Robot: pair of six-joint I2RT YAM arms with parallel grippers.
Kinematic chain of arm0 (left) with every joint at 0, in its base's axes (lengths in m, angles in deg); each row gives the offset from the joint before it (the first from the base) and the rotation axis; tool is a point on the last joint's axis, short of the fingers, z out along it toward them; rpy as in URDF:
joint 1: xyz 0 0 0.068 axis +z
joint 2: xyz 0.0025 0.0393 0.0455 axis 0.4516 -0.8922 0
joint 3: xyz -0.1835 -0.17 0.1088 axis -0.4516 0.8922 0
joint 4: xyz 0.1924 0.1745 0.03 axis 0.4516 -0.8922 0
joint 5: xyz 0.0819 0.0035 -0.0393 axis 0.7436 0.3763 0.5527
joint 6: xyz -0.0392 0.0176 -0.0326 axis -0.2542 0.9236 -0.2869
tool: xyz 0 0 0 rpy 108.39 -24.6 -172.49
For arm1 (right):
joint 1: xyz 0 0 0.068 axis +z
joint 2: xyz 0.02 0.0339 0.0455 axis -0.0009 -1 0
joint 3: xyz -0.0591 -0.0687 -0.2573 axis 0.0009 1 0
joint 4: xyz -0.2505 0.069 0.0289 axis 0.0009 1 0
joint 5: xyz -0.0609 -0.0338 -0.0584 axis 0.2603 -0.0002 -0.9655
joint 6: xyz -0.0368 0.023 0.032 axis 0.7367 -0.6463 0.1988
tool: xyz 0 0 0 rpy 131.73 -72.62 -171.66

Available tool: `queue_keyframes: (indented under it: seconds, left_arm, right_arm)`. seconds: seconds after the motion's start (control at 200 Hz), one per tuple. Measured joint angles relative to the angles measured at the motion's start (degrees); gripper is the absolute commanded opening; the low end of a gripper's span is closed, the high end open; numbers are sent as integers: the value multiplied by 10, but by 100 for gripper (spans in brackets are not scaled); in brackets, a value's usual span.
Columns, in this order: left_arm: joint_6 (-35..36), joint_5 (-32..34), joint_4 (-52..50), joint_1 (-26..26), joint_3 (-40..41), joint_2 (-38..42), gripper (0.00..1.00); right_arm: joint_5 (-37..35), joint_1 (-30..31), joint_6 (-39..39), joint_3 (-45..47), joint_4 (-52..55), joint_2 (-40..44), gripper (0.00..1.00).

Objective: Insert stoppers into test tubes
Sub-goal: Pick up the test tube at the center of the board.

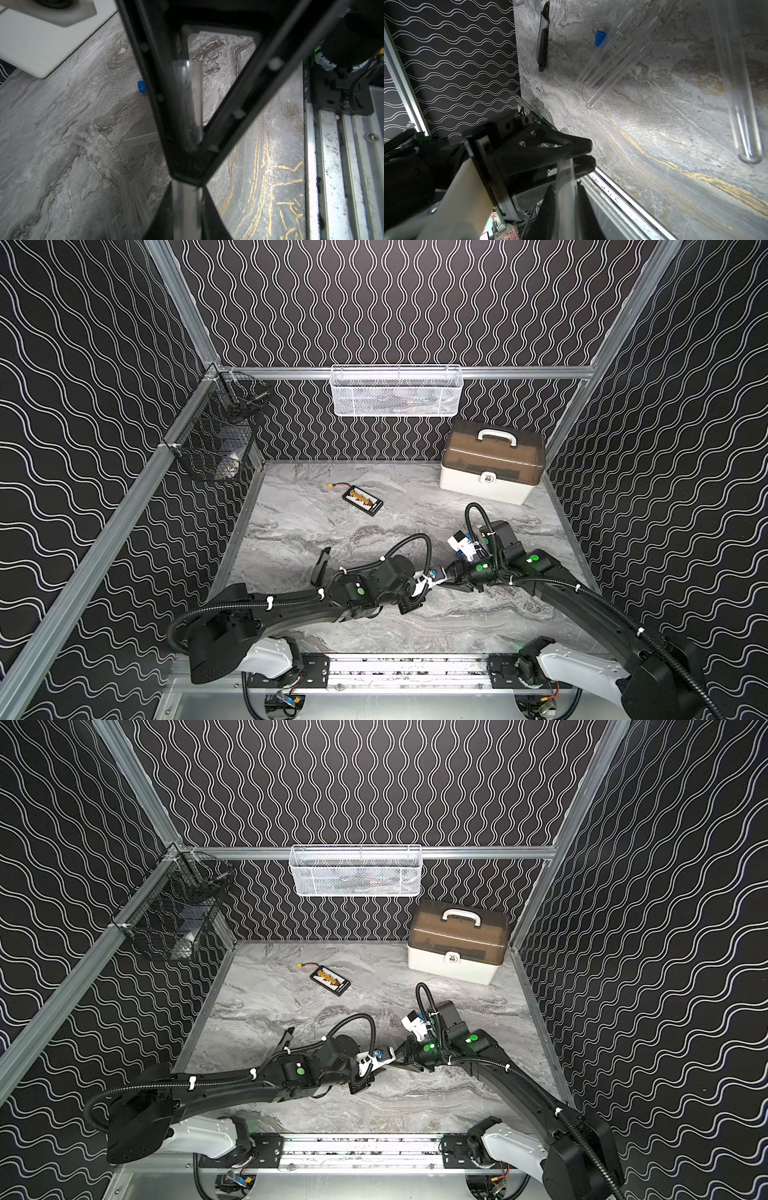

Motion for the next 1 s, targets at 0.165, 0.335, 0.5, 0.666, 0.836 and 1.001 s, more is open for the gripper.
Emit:
queue_keyframes:
  seconds: [0.165, 0.335, 0.5, 0.666, 0.836, 1.001]
  left_arm:
    - [0, -2, -2, 0, 0, 0, 22]
    - [0, -2, -6, 0, 0, 0, 19]
    - [-7, -2, -7, 0, 0, 0, 14]
    - [-7, -2, -7, 0, 0, 1, 8]
    - [-8, -3, -13, 0, 0, 6, 1]
    - [-11, 14, -28, 0, -11, 5, 0]
  right_arm:
    - [-11, 0, 0, -2, 5, 0, 14]
    - [-15, 0, 0, -3, 9, -3, 14]
    - [-16, 0, -1, -3, 9, -3, 14]
    - [-15, 0, -3, -3, 9, -2, 26]
    - [-23, -1, -4, -3, 3, -1, 63]
    - [-54, -3, -5, -12, 2, 21, 74]
